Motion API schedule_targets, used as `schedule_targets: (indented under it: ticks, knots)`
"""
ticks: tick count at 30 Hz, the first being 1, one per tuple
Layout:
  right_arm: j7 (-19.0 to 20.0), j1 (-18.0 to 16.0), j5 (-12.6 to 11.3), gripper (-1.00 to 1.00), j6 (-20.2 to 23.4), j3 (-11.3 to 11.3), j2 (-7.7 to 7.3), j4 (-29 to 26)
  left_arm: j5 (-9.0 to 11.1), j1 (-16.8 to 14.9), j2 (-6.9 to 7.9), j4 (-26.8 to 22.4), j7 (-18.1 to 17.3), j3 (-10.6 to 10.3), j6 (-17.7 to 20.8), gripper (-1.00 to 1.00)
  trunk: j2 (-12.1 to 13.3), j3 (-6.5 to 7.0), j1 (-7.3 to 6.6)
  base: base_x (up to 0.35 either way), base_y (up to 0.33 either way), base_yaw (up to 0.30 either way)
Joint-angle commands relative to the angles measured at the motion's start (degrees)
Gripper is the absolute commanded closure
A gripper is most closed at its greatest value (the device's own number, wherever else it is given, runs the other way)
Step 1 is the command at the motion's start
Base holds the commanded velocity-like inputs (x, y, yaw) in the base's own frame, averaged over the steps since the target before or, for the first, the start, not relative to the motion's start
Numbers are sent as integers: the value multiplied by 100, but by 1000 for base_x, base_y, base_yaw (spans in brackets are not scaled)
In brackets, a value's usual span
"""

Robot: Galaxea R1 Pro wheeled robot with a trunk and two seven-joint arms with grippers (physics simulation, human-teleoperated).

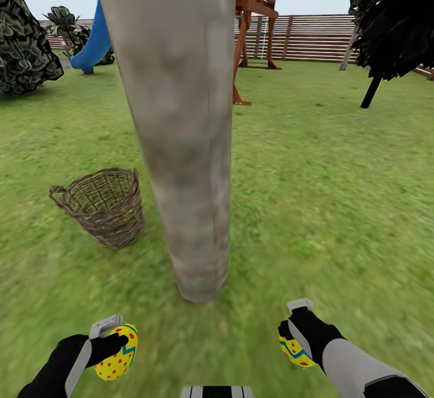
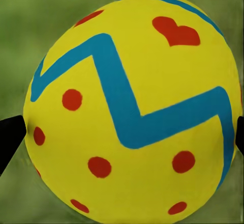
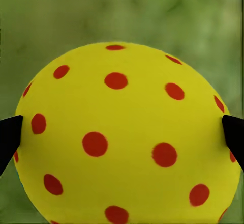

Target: Take the three Easter eggs out of the wicker basket on the lawn in the garden, then place them on the lawn next to a single tree (choose any tree) so that all three eggs are next to the same tree and none are left in the basket.

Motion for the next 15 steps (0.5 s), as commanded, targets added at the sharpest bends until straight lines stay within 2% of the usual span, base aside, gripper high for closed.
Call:
schedule_targets:
  ticks: [1, 5, 10, 15]
  knots:
    - [-30, -1, -46, 100, 33, 41, -4, -12, 11, -2, -21, -6, -18, 15, 31, 100, -2, -5, 2, 335, 0, 0]
    - [-30, -1, -48, 100, 33, 41, -4, -12, 11, -2, -30, -6, -18, 17, 31, 100, -2, -5, 2, 332, 0, 0]
    - [-29, -1, -54, 100, 33, 41, -4, -12, 11, -2, -38, -6, -18, 16, 39, 100, -2, -5, 2, 28, 0, 0]
    - [-30, -1, -51, 100, 26, 38, -10, -12, 11, -2, -39, -6, -18, 15, 40, 100, -8, -116, 15, 0, 0, 0]
